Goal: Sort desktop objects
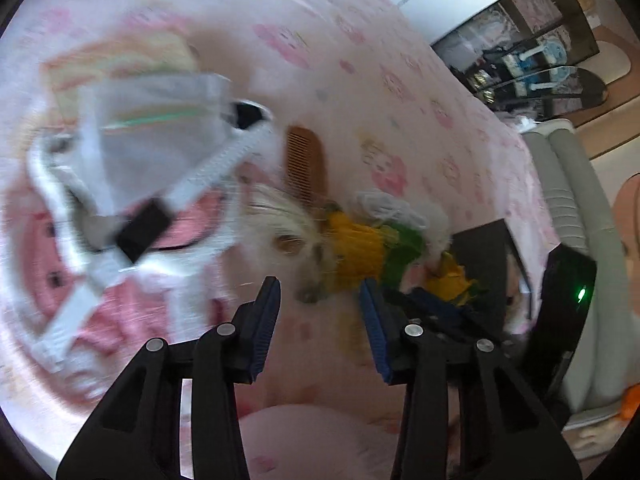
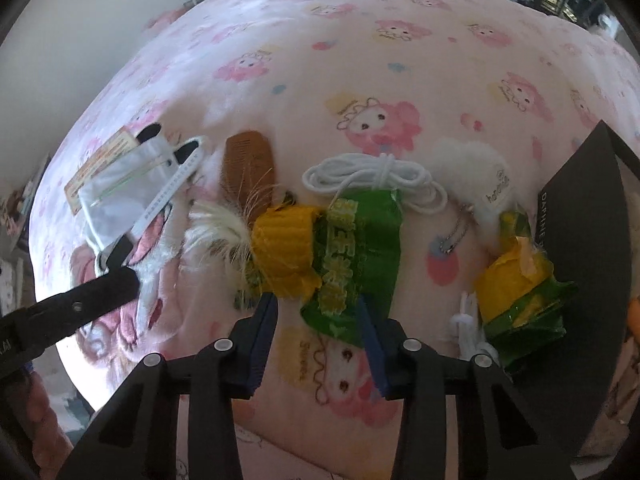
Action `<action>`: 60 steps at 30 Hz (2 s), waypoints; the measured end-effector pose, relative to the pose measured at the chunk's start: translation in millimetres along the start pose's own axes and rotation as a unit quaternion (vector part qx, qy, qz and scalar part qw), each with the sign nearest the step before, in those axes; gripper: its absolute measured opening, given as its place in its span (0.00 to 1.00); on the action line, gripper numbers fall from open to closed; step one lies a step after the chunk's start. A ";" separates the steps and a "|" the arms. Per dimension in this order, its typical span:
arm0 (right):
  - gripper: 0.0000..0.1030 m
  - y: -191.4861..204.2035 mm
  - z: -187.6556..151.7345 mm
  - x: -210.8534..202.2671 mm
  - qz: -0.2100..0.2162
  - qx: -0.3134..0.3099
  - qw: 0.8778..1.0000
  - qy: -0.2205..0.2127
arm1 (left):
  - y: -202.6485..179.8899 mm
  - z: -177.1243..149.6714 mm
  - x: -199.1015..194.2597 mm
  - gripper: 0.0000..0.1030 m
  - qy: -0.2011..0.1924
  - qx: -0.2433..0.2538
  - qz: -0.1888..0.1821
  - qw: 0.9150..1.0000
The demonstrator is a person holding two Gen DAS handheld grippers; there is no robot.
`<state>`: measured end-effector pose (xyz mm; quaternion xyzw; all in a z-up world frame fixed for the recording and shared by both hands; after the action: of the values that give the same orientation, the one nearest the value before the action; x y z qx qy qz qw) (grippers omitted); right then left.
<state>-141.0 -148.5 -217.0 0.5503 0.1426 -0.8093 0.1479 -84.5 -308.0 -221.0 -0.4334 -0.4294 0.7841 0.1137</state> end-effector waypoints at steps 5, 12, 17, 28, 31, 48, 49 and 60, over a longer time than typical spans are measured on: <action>0.35 -0.5 6.9 12.1 0.003 0.008 1.000 -0.003 | -11.3 18.8 39.2 0.40 0.033 -0.017 -0.047 0.998; 0.34 -4.1 11.5 21.5 0.024 0.035 0.999 -0.002 | -7.5 34.7 78.3 0.63 0.060 -0.037 0.003 0.997; 0.34 1.1 17.5 34.3 0.052 0.035 0.998 0.018 | 11.1 34.9 98.1 0.63 0.105 -0.077 0.001 0.991; 0.33 -9.7 2.2 2.9 0.111 0.039 0.993 0.020 | -31.4 3.9 52.7 0.61 0.092 -0.031 -0.049 0.994; 0.32 -20.7 -7.9 -20.2 0.126 0.046 0.991 0.014 | -39.3 -5.7 35.4 0.61 0.085 -0.033 -0.066 0.994; 0.32 -78.9 -54.5 -120.6 0.157 0.081 0.983 -0.050 | -145.9 -58.5 5.5 0.61 0.074 0.043 -0.122 0.989; 0.32 -85.1 -55.5 -124.9 0.158 0.084 0.982 -0.056 | -157.2 -61.4 6.6 0.61 0.076 0.056 -0.124 0.988; 0.32 -196.3 -83.7 -138.8 0.112 0.169 0.976 -0.073 | -246.7 -106.8 88.0 0.61 0.147 0.117 -0.145 0.971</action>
<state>-99.1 75.6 -103.7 0.5193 -0.0700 -0.8379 0.1525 -102.0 -48.8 -109.1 -0.4608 -0.3713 0.7315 0.3387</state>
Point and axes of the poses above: each gripper's, at about its wrist camera, not at the fingertips, and x roughly the way its jaws point, y to its left, z to its top, the point moved 3 cm from there along x, roughly the way its jaws point, and after that the axes turned 15 degrees about -z, right-handed, at the moved point
